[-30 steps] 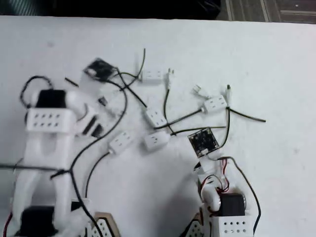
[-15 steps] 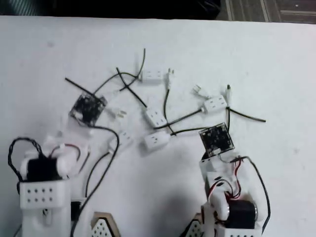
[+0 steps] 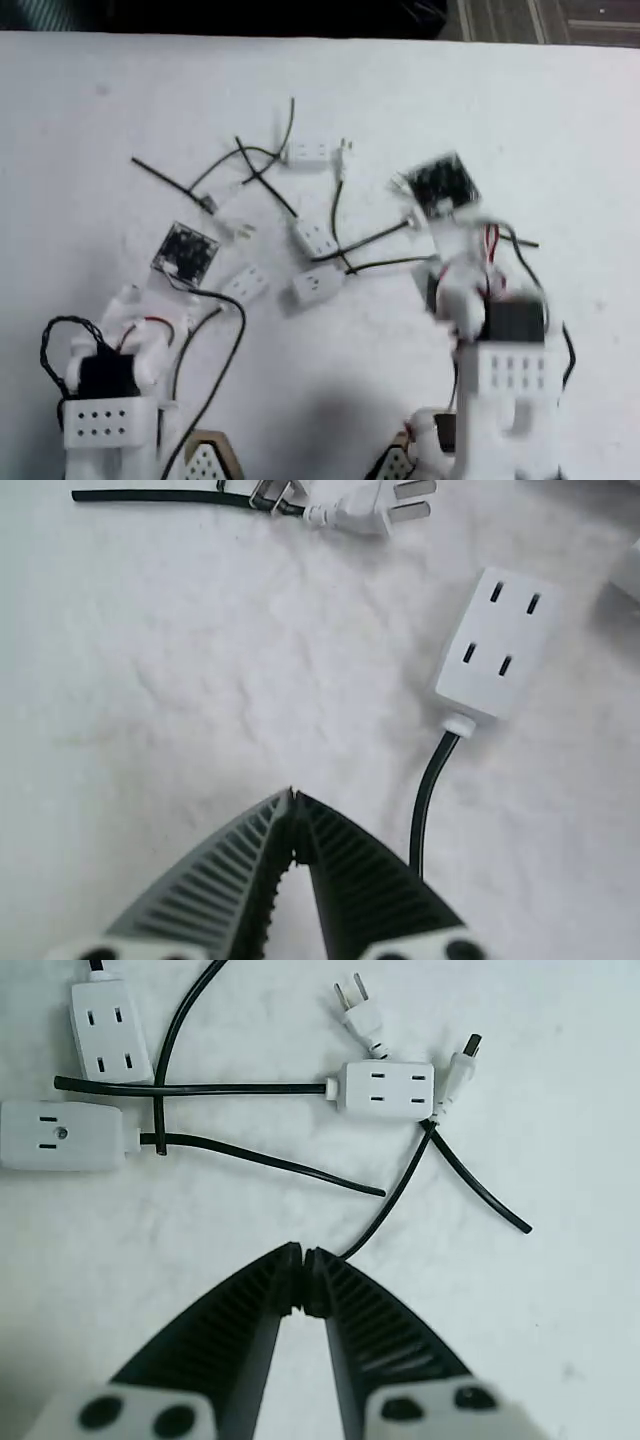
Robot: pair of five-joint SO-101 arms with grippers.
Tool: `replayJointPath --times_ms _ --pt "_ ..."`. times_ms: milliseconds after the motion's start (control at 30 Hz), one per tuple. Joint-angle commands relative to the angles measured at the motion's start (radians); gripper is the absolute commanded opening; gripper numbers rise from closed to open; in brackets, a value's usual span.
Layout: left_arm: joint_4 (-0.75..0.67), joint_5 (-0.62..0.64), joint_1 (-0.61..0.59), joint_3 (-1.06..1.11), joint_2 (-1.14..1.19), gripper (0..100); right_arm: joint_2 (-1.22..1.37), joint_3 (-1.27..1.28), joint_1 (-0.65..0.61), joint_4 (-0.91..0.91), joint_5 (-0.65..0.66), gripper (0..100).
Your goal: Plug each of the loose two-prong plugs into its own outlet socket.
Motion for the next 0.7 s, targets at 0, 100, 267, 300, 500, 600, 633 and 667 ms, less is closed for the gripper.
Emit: replayJointPath --times_ms 0,100,267,300,500,600,633,667 --pt "-0.046 0.002 -0.007 0.043 -0.025 2 0.203 -0.167 0.007 -0.005 -0.028 2.2" --pt "-0.063 0.002 -0.007 0.071 -0.045 2 0.351 -0.285 0.007 -0.005 -0.081 2.6" --pt "-0.063 0.002 -0.007 0.101 -0.082 2 0.588 -0.450 0.047 -0.005 -0.132 12.5" --pt "-0.063 0.002 -0.007 0.109 -0.090 2 0.638 -0.482 0.062 -0.005 -0.132 13.5" --pt "-0.055 0.002 -0.007 0.133 -0.143 2 0.892 -0.623 0.150 -0.005 -0.127 13.2" --pt "-0.055 0.002 -0.007 0.146 -0.162 2 0.975 -0.649 0.154 -0.005 -0.127 13.3" --pt "-0.055 0.002 -0.007 0.147 -0.168 2 0.998 -0.652 0.154 -0.005 -0.127 13.3" --pt "-0.055 0.002 -0.007 0.149 -0.173 2 1.020 -0.655 0.153 -0.008 -0.127 13.3"
